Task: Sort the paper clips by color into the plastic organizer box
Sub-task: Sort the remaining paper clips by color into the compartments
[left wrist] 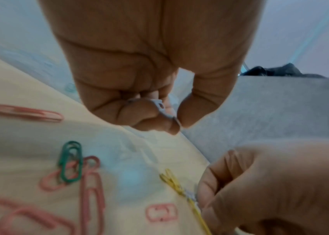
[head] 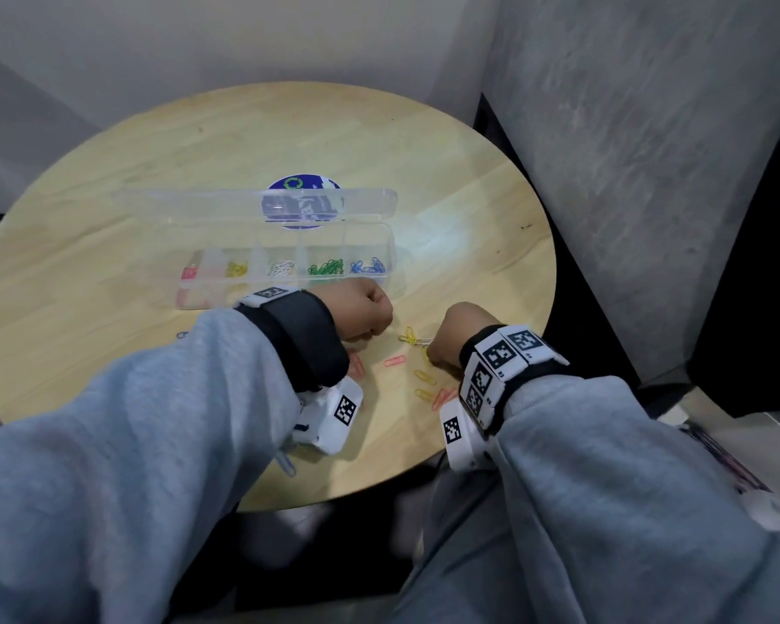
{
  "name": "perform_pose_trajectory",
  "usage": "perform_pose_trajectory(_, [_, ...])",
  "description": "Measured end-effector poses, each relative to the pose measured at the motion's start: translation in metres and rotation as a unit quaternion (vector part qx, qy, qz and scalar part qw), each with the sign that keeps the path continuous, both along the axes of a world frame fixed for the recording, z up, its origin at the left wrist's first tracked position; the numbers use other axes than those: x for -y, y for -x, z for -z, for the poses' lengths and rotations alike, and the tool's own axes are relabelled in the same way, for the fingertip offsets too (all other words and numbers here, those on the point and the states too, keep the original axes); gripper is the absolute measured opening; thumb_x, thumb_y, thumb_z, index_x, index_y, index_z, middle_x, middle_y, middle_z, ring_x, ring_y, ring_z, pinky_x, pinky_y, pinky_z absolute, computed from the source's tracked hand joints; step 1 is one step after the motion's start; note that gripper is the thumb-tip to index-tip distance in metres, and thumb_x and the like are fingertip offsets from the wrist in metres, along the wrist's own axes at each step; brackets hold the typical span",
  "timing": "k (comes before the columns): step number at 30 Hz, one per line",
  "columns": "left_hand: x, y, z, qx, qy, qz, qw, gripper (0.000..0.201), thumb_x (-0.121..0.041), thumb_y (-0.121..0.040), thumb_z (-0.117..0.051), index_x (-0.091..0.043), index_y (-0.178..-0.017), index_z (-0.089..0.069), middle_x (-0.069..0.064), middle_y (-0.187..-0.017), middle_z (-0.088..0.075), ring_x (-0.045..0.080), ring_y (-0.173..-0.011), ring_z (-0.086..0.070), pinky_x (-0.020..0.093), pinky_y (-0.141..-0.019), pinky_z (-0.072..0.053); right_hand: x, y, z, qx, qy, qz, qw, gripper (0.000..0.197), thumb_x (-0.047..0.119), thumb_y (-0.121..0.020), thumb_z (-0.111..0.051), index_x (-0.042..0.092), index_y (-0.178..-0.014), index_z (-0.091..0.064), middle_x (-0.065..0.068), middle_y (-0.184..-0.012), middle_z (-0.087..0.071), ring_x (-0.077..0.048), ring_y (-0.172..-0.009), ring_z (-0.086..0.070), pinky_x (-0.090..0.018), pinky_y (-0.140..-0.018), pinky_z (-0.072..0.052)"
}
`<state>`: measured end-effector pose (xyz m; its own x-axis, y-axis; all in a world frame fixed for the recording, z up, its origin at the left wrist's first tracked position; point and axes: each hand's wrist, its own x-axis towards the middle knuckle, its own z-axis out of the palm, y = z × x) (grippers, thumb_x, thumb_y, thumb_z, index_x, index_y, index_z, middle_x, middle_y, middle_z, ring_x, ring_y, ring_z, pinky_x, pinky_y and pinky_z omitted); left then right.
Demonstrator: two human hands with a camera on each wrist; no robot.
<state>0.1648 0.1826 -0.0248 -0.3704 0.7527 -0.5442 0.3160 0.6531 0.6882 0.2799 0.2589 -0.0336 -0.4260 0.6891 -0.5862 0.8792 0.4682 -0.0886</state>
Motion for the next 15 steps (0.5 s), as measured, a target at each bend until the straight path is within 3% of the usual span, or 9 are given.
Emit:
perform_pose_trajectory(3, [0.004,0.005,-0.002,0.048,0.029,-0.058,0.997,0.026,-0.002,-0.092,-0.039,-0.012,-0.07,-0.05,0.002,-0.057,-0.042,0.013,-0.049,-0.034,0.02,-0.047,-0.027,0.001,0.003,0.0,0.01,0.014,-0.004,1.0,0.028,0.015,-0.082,-0.054,0.009,-0.058,-0.042,-0.003,-0.058,-0.042,-0.017,-0.05,-0.04,-0.021,-0.048,-0.031])
perform_pose_trajectory(6, [0.013,0.009,-0.002,0.078,0.058,-0.094,0.991,0.03,-0.002,-0.089,-0.039,-0.01,-0.064,-0.053,0.001,-0.059,-0.04,0.011,-0.043,-0.034,0.016,-0.042,-0.026,-0.003,0.002,-0.006,-0.003,0.045,0.008,0.999,0.025,0.014,-0.078,-0.056,0.009,-0.056,-0.044,-0.003,-0.055,-0.042,-0.018,-0.049,-0.039,-0.019,-0.048,-0.03])
perform_pose_trajectory(9, [0.018,0.012,-0.002,0.067,0.07,-0.1,0.99,0.027,-0.003,-0.087,-0.04,-0.009,-0.064,-0.053,0.003,-0.059,-0.042,0.014,-0.045,-0.035,0.017,-0.04,-0.027,-0.014,-0.001,-0.015,-0.082,0.111,0.056,0.989,0.017,0.014,-0.075,-0.056,0.01,-0.059,-0.054,-0.004,-0.056,-0.054,-0.021,-0.052,-0.045,-0.023,-0.055,-0.036])
perform_pose_trajectory(12, [0.022,0.016,-0.007,-0.045,0.102,-0.004,0.994,0.017,-0.009,-0.086,-0.048,-0.011,-0.07,-0.05,0.005,-0.065,-0.045,0.018,-0.056,-0.039,0.024,-0.054,-0.032,-0.025,-0.003,-0.017,-0.187,0.2,0.144,0.951,0.014,0.004,-0.078,-0.052,0.005,-0.064,-0.053,-0.012,-0.062,-0.053,-0.023,-0.055,-0.045,-0.031,-0.061,-0.037])
perform_pose_trajectory(15, [0.029,0.021,-0.01,-0.2,0.116,0.093,0.969,0.015,-0.015,-0.087,-0.05,-0.009,-0.092,-0.063,0.004,-0.086,-0.056,0.021,-0.081,-0.05,0.025,-0.073,-0.04,-0.031,-0.005,-0.014,-0.275,0.246,0.245,0.897,0.019,-0.001,-0.088,-0.045,0.002,-0.072,-0.055,-0.014,-0.07,-0.05,-0.021,-0.057,-0.048,-0.034,-0.068,-0.042])
